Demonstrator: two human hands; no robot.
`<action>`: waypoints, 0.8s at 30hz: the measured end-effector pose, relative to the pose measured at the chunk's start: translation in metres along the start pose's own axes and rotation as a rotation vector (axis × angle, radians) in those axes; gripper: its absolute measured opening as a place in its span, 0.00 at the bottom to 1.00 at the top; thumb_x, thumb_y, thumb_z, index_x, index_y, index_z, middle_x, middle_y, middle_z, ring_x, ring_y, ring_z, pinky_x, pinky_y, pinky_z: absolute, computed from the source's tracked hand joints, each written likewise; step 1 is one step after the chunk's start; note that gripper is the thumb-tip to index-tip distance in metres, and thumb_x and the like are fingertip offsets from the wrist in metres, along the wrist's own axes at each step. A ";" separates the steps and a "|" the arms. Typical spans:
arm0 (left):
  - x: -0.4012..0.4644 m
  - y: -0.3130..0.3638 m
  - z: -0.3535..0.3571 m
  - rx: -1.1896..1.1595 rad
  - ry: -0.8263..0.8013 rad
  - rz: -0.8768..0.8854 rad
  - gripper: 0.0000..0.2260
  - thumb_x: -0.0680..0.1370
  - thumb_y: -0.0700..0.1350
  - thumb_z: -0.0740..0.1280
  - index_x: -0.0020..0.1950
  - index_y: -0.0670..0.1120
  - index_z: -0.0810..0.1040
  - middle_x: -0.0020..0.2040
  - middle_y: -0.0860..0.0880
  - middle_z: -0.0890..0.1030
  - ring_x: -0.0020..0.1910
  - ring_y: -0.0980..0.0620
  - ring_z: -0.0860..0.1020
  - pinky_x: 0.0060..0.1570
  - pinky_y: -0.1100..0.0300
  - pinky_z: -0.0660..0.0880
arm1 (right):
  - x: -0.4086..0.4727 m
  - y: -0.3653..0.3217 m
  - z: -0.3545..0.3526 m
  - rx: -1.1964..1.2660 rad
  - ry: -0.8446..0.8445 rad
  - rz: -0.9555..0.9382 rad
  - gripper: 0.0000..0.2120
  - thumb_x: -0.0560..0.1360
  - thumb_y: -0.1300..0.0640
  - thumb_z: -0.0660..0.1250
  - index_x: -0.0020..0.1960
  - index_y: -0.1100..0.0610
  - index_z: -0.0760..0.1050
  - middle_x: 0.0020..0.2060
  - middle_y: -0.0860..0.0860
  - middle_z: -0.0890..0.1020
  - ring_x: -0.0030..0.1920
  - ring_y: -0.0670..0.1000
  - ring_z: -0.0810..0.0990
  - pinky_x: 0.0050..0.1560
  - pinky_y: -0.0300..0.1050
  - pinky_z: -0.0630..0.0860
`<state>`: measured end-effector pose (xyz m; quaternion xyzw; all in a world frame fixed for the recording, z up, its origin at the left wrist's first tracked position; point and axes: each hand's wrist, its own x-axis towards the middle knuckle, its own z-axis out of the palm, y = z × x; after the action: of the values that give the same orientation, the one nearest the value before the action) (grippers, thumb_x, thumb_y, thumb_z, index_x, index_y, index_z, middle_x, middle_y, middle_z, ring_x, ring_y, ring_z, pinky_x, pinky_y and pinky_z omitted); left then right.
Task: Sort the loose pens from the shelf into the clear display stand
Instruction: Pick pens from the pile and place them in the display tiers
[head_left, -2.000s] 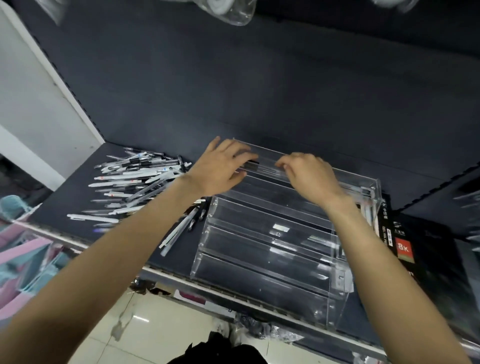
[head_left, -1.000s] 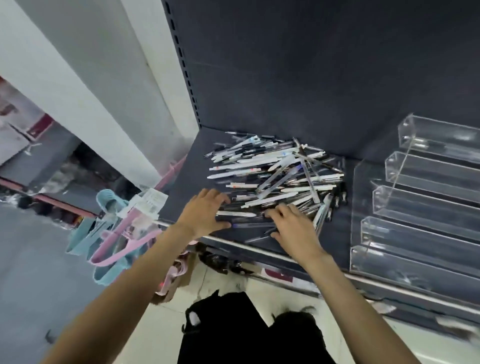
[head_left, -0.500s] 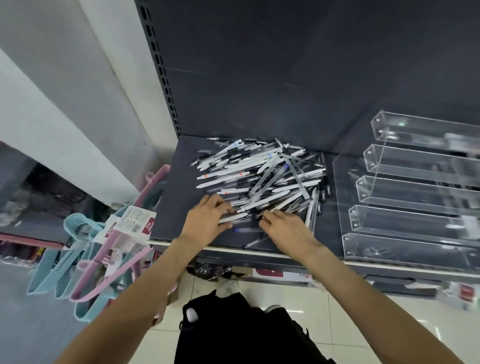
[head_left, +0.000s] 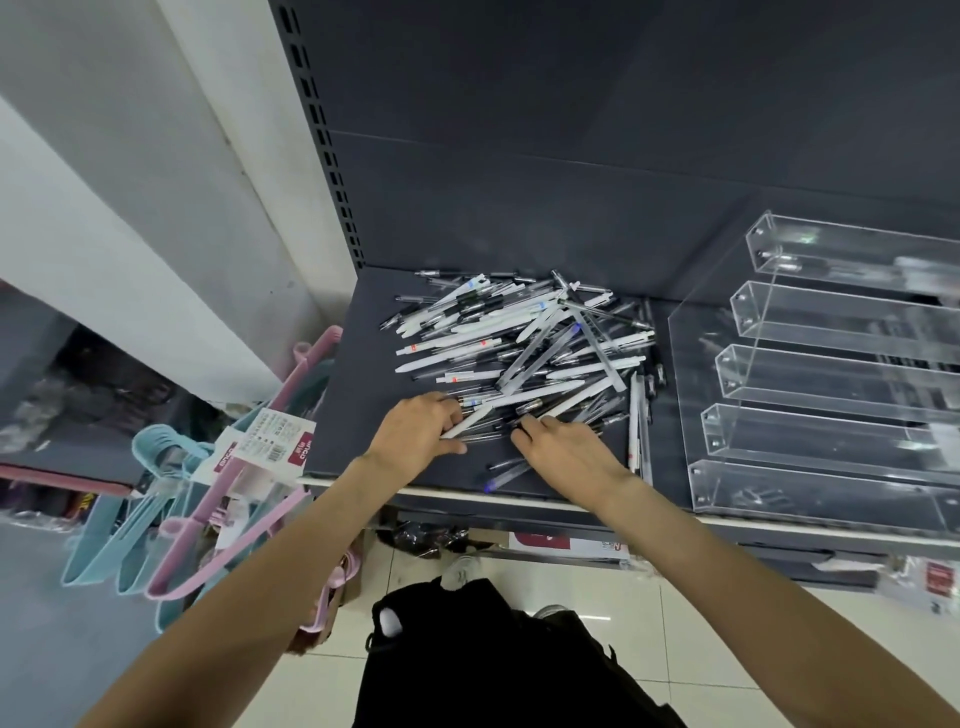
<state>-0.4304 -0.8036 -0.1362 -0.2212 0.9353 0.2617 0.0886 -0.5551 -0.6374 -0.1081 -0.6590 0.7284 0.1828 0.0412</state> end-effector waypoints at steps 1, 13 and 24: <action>0.001 0.001 0.000 0.004 -0.016 0.002 0.16 0.71 0.50 0.74 0.53 0.43 0.78 0.49 0.49 0.77 0.46 0.51 0.76 0.47 0.59 0.72 | 0.001 0.001 -0.002 -0.026 0.010 0.003 0.17 0.57 0.68 0.74 0.45 0.58 0.78 0.38 0.53 0.80 0.33 0.51 0.79 0.22 0.40 0.67; 0.010 0.016 0.002 0.099 -0.031 0.035 0.16 0.72 0.52 0.73 0.53 0.43 0.76 0.48 0.47 0.78 0.46 0.48 0.77 0.46 0.58 0.72 | 0.001 0.001 -0.001 0.006 -0.003 0.041 0.17 0.72 0.72 0.57 0.59 0.62 0.71 0.54 0.57 0.77 0.50 0.55 0.79 0.35 0.45 0.72; 0.006 0.005 -0.018 0.035 -0.081 0.087 0.12 0.75 0.52 0.70 0.51 0.45 0.79 0.43 0.51 0.77 0.43 0.49 0.76 0.45 0.56 0.73 | 0.003 0.005 0.012 -0.043 0.070 0.004 0.21 0.53 0.68 0.75 0.44 0.57 0.78 0.35 0.51 0.78 0.30 0.49 0.76 0.21 0.39 0.66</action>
<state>-0.4386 -0.8111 -0.1204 -0.1678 0.9441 0.2577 0.1188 -0.5623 -0.6358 -0.1191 -0.6645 0.7265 0.1753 0.0009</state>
